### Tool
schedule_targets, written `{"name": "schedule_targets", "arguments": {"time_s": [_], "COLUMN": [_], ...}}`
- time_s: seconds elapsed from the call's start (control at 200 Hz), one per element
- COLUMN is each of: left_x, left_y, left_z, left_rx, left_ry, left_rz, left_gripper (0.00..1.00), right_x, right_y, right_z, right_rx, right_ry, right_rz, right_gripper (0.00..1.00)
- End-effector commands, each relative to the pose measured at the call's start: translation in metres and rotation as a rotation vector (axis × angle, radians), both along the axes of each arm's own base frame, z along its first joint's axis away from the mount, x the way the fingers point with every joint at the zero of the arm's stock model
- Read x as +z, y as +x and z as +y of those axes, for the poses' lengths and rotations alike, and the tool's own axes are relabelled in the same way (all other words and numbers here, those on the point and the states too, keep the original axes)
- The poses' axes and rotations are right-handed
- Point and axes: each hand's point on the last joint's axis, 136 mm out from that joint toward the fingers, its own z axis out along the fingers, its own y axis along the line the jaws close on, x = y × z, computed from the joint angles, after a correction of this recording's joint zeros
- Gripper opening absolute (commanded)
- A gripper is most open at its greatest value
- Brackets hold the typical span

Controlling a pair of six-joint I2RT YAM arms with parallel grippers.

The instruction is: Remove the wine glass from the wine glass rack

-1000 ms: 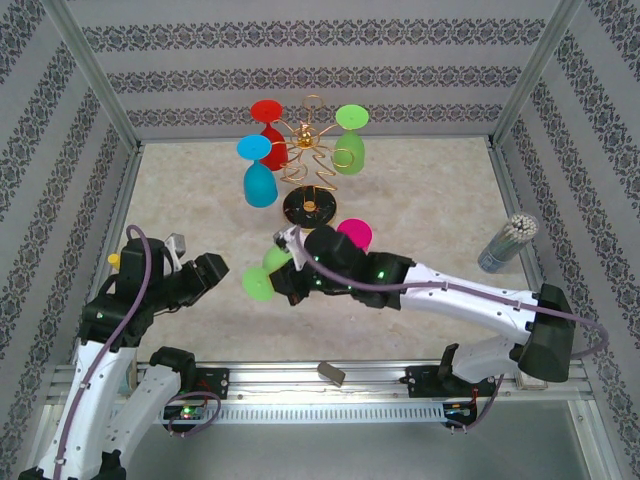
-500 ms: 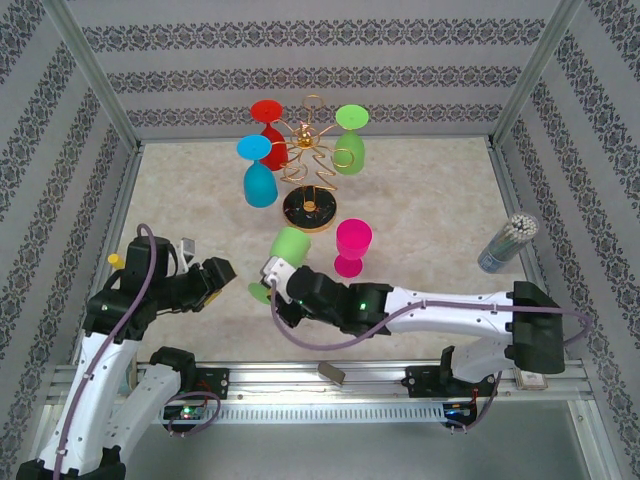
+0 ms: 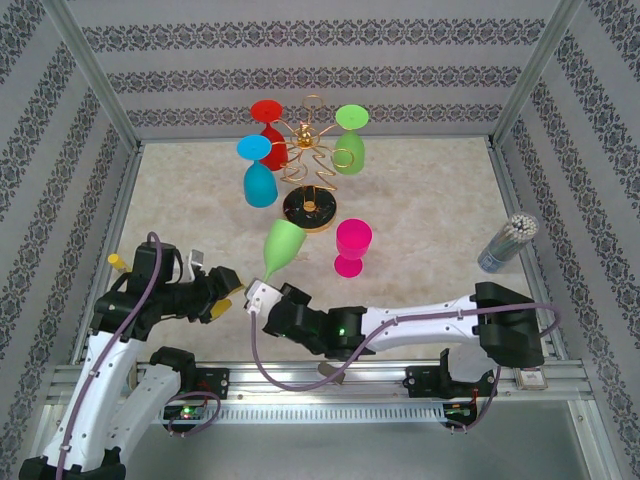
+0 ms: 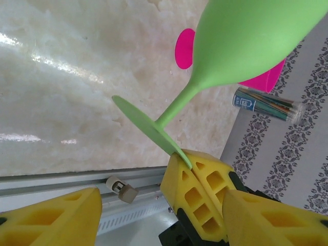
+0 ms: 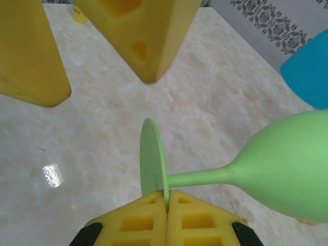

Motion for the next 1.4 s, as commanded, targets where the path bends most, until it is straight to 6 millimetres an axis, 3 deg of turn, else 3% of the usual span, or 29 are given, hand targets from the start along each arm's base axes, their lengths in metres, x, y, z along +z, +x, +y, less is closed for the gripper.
{"name": "schedule_targets", "arguments": {"time_s": [0.0, 0.465, 1.059, 1.394], "left_x": [0.001, -0.001, -0.001, -0.004], "left_y": [0.001, 0.017, 0.032, 0.033], "left_z": [-0.004, -0.01, -0.014, -0.014], "left_rx": [0.018, 0.013, 0.005, 0.001], "left_ry": [-0.058, -0.086, -0.095, -0.094], "left_rz": [0.02, 0.012, -0.005, -0.006], "left_gripper": [0.63, 0.57, 0.4, 0.13], "right_x": [0.017, 0.028, 0.036, 0.046], "right_y": [0.004, -0.002, -0.005, -0.007], "right_z": [0.005, 0.014, 0.026, 0.03], "right_rx": [-0.041, -0.021, 0.003, 0.014], "right_ry": [0.032, 0.021, 0.03, 0.053], "right_rz": [-0.102, -0.158, -0.171, -0.167], "right_gripper": [0.0, 0.0, 0.0, 0.0]}}
